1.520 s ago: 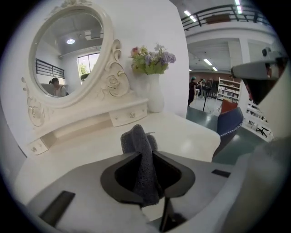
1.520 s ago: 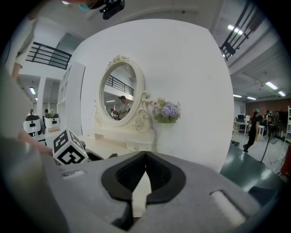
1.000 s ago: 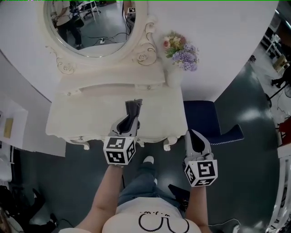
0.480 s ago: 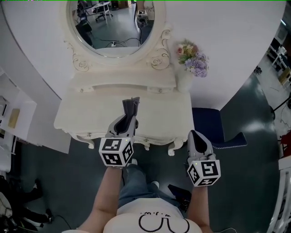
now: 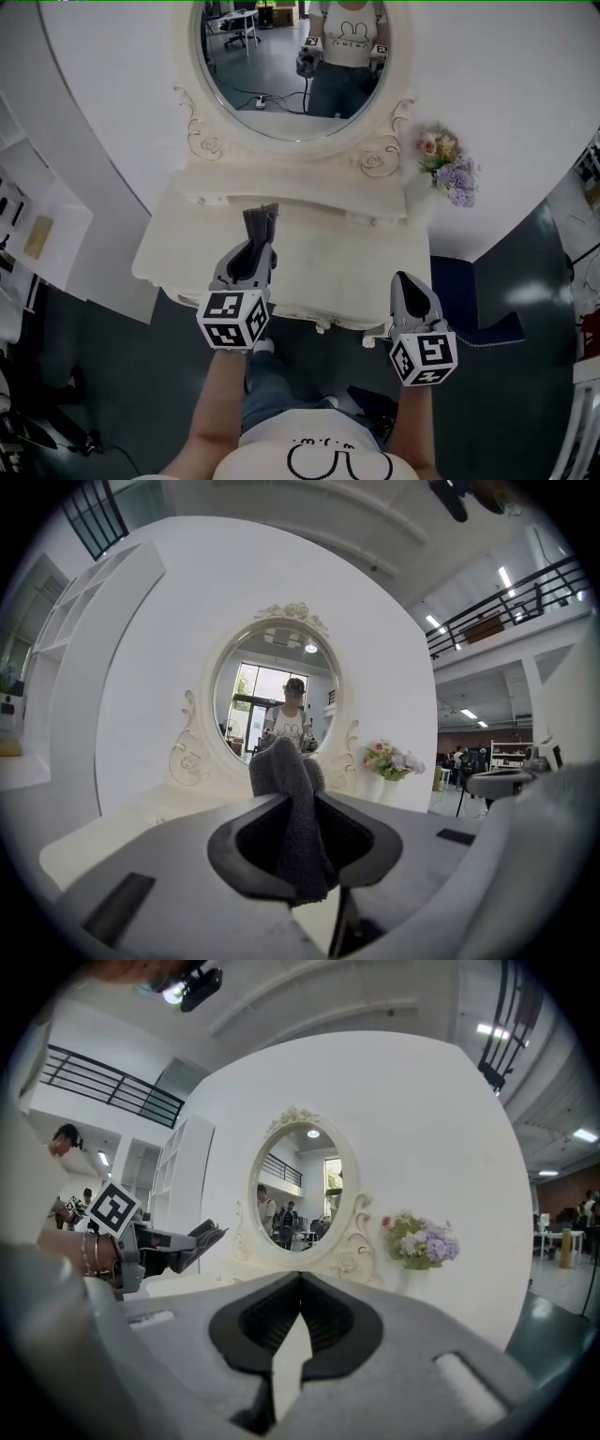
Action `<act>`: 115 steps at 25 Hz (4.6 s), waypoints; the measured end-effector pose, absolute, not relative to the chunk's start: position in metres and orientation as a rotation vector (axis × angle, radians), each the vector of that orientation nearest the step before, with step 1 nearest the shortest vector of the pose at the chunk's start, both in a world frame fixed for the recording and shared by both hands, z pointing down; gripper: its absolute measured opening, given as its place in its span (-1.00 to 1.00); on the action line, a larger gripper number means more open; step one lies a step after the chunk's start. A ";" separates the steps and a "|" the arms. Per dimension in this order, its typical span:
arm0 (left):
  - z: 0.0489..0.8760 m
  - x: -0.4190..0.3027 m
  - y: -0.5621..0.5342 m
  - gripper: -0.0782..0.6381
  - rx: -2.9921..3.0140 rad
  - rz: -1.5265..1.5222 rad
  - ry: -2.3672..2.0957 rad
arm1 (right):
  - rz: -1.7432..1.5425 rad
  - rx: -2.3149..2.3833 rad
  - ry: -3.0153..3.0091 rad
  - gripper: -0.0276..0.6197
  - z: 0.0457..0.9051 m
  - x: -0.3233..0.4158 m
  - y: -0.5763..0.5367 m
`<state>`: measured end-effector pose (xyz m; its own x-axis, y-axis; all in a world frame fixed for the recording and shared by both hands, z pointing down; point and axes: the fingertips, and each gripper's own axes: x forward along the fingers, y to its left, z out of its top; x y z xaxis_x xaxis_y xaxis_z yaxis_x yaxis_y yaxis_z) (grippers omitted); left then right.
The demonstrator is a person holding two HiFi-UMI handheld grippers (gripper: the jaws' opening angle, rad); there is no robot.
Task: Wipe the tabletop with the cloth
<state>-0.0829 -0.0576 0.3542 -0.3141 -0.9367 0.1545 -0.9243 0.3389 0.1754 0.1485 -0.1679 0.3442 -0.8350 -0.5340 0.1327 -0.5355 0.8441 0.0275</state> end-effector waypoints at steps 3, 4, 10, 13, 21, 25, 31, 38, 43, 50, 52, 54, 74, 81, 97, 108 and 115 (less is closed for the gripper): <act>0.349 -0.127 -0.057 -0.56 1.689 -0.070 -2.394 | -0.008 0.847 -2.889 -0.92 0.339 0.108 -0.172; 0.348 -0.141 -0.057 -0.56 1.688 -0.074 -2.397 | -0.013 0.848 -2.888 -0.92 0.338 0.095 -0.173; 0.346 -0.226 -0.059 -0.56 1.660 -0.098 -2.420 | -0.033 0.853 -2.877 -0.92 0.337 0.021 -0.184; 0.349 -0.268 -0.059 -0.56 1.641 -0.100 -2.430 | -0.038 0.857 -2.870 -0.92 0.338 -0.017 -0.190; 0.361 -0.376 -0.049 -0.56 1.567 -0.093 -2.457 | -0.030 0.858 -2.848 -0.92 0.349 -0.108 -0.194; 0.370 -0.422 -0.044 -0.56 1.519 -0.073 -2.471 | -0.039 0.842 -2.829 -0.92 0.355 -0.141 -0.192; 0.402 -0.477 -0.050 -0.56 1.450 0.024 -2.472 | -0.022 0.789 -2.781 -0.92 0.379 -0.173 -0.196; 0.459 -0.524 -0.076 -0.56 1.383 0.214 -2.354 | -0.015 0.738 -2.721 -0.92 0.400 -0.198 -0.208; 0.492 -0.544 -0.095 -0.56 1.359 0.312 -2.255 | -0.008 0.723 -2.672 -0.92 0.419 -0.207 -0.211; 0.520 -0.548 -0.110 -0.56 1.331 0.425 -2.119 | 0.004 0.707 -2.642 -0.92 0.430 -0.210 -0.210; 0.520 -0.547 -0.111 -0.56 1.323 0.429 -2.093 | 0.007 0.699 -2.643 -0.92 0.431 -0.211 -0.209; 0.520 -0.545 -0.112 -0.56 1.318 0.435 -2.087 | 0.004 0.684 -2.644 -0.92 0.432 -0.212 -0.207; 0.518 -0.463 -0.162 -0.56 1.335 0.447 -2.041 | 0.043 0.672 -2.665 -0.92 0.429 -0.149 -0.244; 0.518 -0.413 -0.195 -0.57 1.354 0.454 -2.029 | 0.082 0.692 -2.674 -0.92 0.431 -0.105 -0.269; 0.518 -0.328 -0.260 -0.57 1.384 0.466 -2.018 | 0.145 0.752 -2.687 -0.92 0.434 -0.021 -0.320; 0.518 -0.270 -0.295 -0.56 1.423 0.475 -2.004 | 0.145 0.768 -2.697 -0.92 0.438 0.020 -0.336; 0.518 -0.232 -0.319 -0.57 1.443 0.483 -1.992 | 0.179 0.821 -2.685 -0.92 0.440 0.058 -0.350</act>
<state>-0.2318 -0.3187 0.5175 -0.2068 -0.7112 0.6719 -0.9400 0.3349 0.0651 0.0576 -0.3498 0.4399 -0.7810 -0.5213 0.3438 -0.5624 0.8265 -0.0243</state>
